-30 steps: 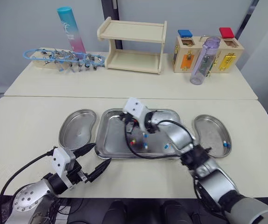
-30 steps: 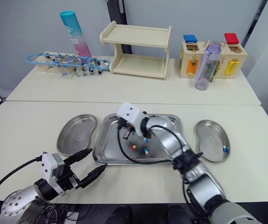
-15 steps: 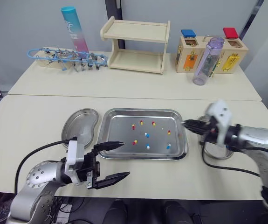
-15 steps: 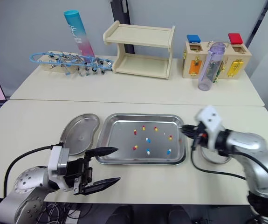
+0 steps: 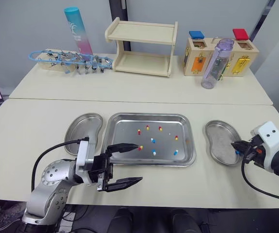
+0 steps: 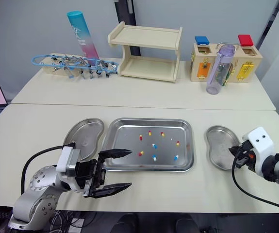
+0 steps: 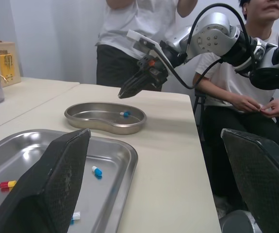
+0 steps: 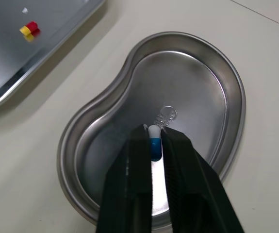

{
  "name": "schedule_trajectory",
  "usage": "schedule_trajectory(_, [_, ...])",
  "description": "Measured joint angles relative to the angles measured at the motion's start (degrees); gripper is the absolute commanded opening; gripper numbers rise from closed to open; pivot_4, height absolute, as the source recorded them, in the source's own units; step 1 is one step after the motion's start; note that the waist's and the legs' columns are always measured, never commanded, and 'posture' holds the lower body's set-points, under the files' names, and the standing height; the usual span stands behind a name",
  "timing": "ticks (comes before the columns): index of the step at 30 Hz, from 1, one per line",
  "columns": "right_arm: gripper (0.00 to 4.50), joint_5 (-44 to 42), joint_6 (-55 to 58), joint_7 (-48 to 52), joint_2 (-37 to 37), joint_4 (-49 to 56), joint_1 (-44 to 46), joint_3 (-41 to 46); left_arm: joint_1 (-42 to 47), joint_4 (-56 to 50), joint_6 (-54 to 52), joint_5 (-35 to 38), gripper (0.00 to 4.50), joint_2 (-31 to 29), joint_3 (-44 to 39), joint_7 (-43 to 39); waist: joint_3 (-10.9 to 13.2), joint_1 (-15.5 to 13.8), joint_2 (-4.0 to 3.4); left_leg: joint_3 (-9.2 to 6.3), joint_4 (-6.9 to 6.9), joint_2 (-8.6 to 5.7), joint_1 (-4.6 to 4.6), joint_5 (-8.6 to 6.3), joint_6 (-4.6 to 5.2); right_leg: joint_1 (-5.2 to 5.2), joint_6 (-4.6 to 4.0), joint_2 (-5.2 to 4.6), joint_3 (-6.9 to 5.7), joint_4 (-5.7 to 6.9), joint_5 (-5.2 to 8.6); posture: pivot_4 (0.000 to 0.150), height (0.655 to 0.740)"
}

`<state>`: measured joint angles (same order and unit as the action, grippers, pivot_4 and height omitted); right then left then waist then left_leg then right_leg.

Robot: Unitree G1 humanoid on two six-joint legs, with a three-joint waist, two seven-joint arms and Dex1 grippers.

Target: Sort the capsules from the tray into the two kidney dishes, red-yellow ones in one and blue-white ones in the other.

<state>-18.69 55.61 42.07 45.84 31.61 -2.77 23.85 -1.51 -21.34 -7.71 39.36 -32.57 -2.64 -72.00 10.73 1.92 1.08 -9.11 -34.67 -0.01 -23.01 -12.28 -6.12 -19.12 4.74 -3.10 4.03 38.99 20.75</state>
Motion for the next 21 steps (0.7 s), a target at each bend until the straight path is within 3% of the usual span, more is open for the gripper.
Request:
schedule_trajectory(10, [4.41, -0.42, -6.63, 0.35, 2.77, -5.14, 1.64, -0.11, -1.7, 3.93, 3.52, -1.71, 4.5, 0.8, -2.5, 2.3, 0.0, -0.05, 0.0, -0.01, 0.0, 0.0, 0.0, 0.0, 0.0, 0.02, 0.0, 0.0, 0.0, -0.01, 0.0, 0.15, 0.74])
schedule_trajectory(16, [4.46, 1.79, -26.37, 9.16, 6.04, -10.16, -4.63, 1.32, -4.39, 7.62, -1.29, -2.26, 4.5, -4.27, -13.78, 12.21, 0.01, -0.02, 0.01, -0.02, 0.01, 0.01, 0.01, -0.01, 0.0, 0.01, 0.02, 0.0, -0.03, -0.02, 0.01, 0.15, 0.74])
schedule_trajectory(21, [4.46, 1.9, -38.09, 17.97, 8.83, -15.28, -9.31, 3.14, -6.19, 15.89, -1.67, -4.43, 4.5, -9.25, -23.53, 15.56, 0.01, 0.01, 0.0, 0.0, -0.01, 0.01, 0.09, 0.0, 0.0, 0.07, 0.01, 0.0, -0.02, -0.02, 0.01, 0.15, 0.74])
